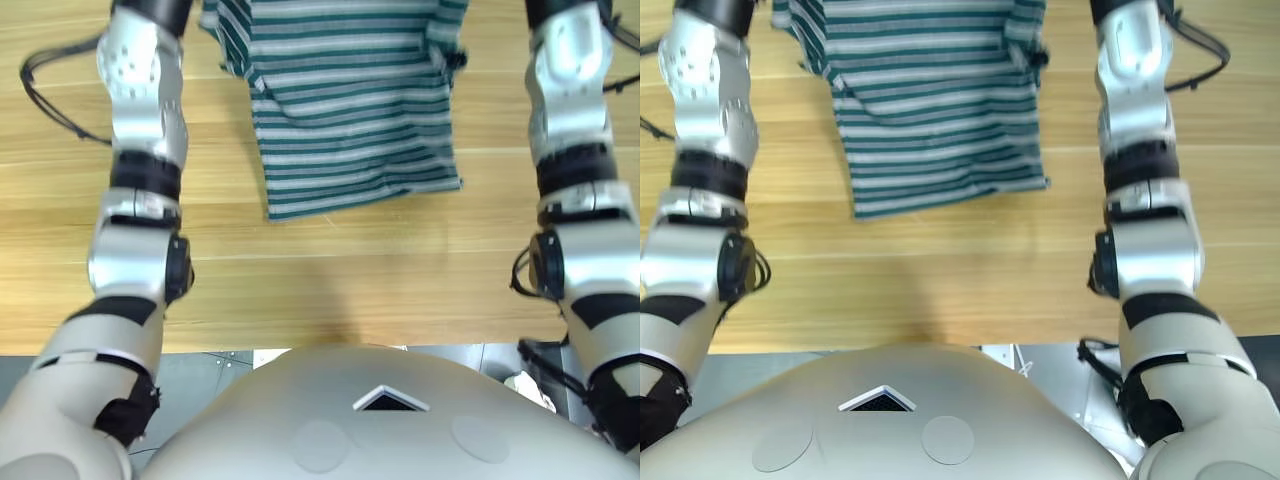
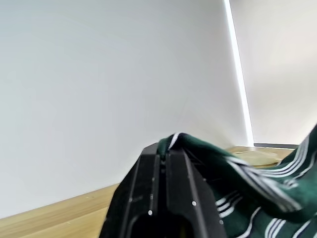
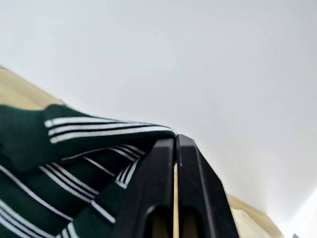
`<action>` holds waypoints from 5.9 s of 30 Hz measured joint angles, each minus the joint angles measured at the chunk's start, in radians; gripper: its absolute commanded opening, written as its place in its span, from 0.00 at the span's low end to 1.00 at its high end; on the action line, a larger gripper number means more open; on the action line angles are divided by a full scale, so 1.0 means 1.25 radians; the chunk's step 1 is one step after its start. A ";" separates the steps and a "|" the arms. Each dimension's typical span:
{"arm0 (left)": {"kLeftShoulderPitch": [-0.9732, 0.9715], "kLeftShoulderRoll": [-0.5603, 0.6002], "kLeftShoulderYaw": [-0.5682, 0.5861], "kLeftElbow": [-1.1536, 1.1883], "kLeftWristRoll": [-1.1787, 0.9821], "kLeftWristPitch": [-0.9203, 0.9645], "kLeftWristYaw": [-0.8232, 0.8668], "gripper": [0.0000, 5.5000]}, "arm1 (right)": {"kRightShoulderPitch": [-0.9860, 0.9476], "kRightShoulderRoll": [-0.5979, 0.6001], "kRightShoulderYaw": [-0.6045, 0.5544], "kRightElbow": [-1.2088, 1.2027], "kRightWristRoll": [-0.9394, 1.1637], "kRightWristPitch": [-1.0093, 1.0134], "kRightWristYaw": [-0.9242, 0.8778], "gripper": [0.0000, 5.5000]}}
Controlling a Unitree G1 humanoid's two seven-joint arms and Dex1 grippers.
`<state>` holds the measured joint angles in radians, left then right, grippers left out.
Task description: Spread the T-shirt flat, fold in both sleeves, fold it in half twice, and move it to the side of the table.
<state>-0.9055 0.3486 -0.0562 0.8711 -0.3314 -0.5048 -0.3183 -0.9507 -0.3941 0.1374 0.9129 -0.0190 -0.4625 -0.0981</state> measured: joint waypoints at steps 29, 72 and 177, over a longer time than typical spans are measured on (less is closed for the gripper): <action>0.739 0.240 -0.072 -0.297 0.155 -0.168 -0.395 0.16 | 0.877 -0.366 0.107 -0.511 -0.035 -0.291 0.449 0.10; 0.854 0.268 -0.222 -0.601 0.512 -0.138 -0.162 0.41 | 0.785 -0.233 0.050 -0.645 -0.191 -0.176 0.494 0.38; 0.864 0.404 -0.102 -0.640 0.935 0.252 0.124 0.01 | 0.835 -0.109 -0.167 -0.837 -0.229 0.036 0.172 0.38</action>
<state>0.1743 0.8534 -0.1839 0.0714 0.8380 -0.1894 -0.1631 0.0930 -0.5301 -0.0713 -0.1331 -0.3051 -0.4180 0.1169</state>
